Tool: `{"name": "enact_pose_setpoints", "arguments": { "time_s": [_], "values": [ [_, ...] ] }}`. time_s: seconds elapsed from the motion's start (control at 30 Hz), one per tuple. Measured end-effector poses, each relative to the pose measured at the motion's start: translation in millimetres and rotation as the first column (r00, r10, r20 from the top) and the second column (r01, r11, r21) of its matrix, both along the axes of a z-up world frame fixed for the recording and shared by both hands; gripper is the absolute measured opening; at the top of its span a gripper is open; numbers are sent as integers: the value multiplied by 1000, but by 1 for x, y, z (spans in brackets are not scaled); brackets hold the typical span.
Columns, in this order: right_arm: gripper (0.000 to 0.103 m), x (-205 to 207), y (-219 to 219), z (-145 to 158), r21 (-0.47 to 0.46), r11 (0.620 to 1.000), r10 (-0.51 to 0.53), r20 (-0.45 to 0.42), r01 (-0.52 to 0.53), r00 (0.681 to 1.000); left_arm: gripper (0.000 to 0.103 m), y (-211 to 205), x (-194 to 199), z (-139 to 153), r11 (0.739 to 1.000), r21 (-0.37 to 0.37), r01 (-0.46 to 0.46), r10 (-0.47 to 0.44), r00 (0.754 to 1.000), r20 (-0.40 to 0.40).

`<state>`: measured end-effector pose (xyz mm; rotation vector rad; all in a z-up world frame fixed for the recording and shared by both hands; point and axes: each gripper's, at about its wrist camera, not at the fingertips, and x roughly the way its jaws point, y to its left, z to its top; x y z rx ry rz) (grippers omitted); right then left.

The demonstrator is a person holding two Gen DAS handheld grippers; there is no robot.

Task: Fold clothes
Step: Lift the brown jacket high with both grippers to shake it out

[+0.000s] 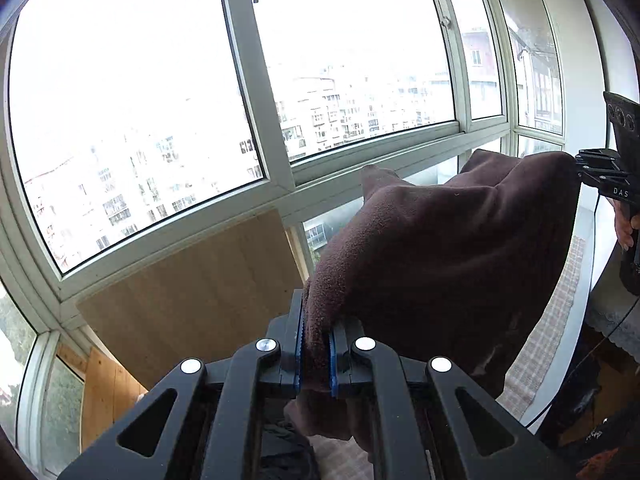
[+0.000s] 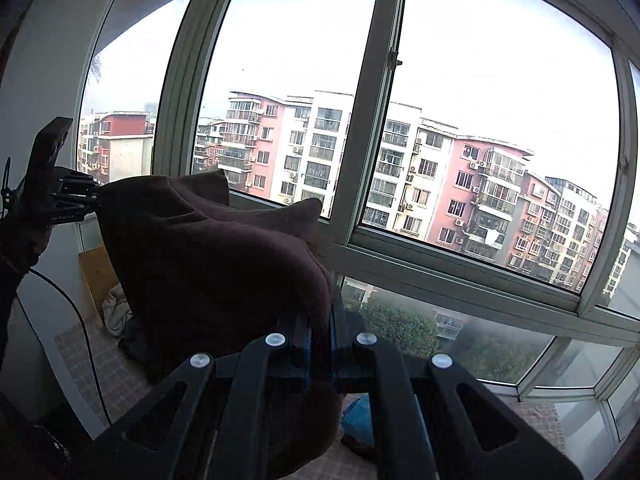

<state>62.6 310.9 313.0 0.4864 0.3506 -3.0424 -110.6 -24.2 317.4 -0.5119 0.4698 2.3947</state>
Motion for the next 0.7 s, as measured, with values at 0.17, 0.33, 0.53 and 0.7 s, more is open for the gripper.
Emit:
{"name": "enact_pose_setpoints", "arguments": {
  "time_s": [0.17, 0.33, 0.53, 0.7],
  "values": [
    [6, 30, -40, 29, 113, 994, 3, -83, 6, 997, 8, -50, 51, 38, 998, 21, -60, 63, 988, -141],
    [6, 33, -54, 30, 146, 989, 6, -93, 8, 996, 8, -75, 90, 52, 996, 16, -84, 86, 971, -225],
    [6, -34, -27, -19, 118, 993, -7, 27, 4, 1000, 8, -69, 75, 33, 995, -41, -86, 77, 980, -183],
    [6, -142, 11, -108, 112, 992, -71, 199, 49, 977, 9, -39, 8, -32, 987, -133, -92, 89, 995, -34]
  ]
}}
